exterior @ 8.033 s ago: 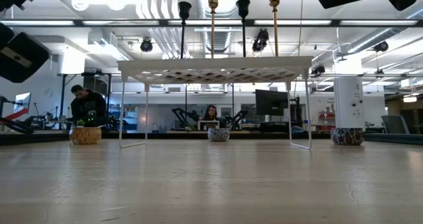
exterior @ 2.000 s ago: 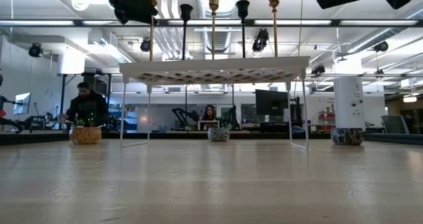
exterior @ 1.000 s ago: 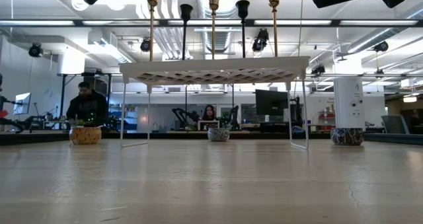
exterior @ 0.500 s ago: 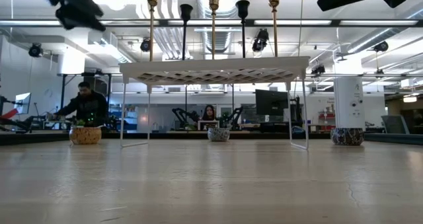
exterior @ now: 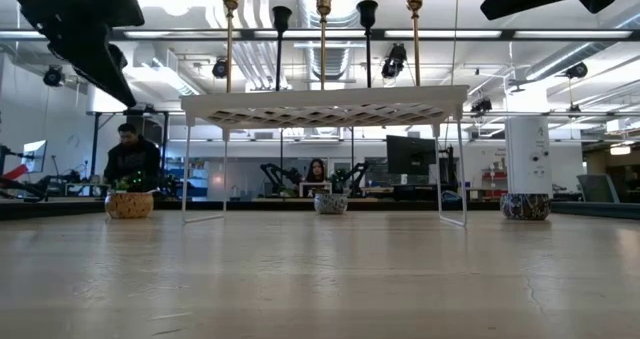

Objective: Pick & Place candle stick holders
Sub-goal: Put the orange scented candle on the shelf

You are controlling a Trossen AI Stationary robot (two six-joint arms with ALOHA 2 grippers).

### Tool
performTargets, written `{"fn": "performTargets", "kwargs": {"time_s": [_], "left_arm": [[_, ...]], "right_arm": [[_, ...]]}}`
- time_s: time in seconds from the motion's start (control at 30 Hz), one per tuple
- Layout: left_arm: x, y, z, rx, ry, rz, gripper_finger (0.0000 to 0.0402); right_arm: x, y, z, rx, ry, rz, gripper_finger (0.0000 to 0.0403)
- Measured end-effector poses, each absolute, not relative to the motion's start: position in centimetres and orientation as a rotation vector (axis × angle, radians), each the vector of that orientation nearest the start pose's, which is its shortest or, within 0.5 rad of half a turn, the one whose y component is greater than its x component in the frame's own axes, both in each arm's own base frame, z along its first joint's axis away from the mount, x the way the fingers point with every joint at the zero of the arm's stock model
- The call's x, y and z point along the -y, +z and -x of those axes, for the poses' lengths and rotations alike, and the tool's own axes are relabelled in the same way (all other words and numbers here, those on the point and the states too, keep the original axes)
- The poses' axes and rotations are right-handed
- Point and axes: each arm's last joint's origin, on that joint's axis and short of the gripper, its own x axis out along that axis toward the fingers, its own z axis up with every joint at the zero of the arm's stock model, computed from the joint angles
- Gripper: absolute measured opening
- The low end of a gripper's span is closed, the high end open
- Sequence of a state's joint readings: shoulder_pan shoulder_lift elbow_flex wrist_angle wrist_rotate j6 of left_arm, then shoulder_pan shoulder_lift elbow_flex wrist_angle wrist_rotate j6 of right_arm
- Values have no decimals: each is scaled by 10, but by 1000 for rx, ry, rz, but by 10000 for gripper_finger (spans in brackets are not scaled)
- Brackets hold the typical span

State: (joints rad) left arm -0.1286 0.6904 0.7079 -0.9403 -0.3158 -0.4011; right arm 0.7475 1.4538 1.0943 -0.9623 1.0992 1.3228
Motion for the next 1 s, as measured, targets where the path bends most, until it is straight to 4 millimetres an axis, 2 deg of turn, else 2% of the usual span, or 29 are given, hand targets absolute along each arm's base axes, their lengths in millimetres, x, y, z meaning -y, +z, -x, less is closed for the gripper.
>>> {"fn": "performTargets", "kwargs": {"time_s": [0.2, 0.47, 0.77, 0.9, 1.0], "left_arm": [[1, 258, -117, -1068, 451, 210, 238], [-9, 246, -132, -1182, 530, 169, 264], [-14, 233, -151, -1312, 435, -7, 317], [-14, 231, -157, -1311, 349, -112, 327], [-15, 231, -156, -1333, 340, -122, 328]], "right_arm": [[-158, 257, -208, -421, -695, -186, 43], [-157, 259, -208, -375, -710, -177, 43], [-157, 259, -208, -373, -710, -180, 43], [-157, 260, -209, -371, -710, -186, 43], [-158, 260, -209, -366, -707, -196, 43]]}}
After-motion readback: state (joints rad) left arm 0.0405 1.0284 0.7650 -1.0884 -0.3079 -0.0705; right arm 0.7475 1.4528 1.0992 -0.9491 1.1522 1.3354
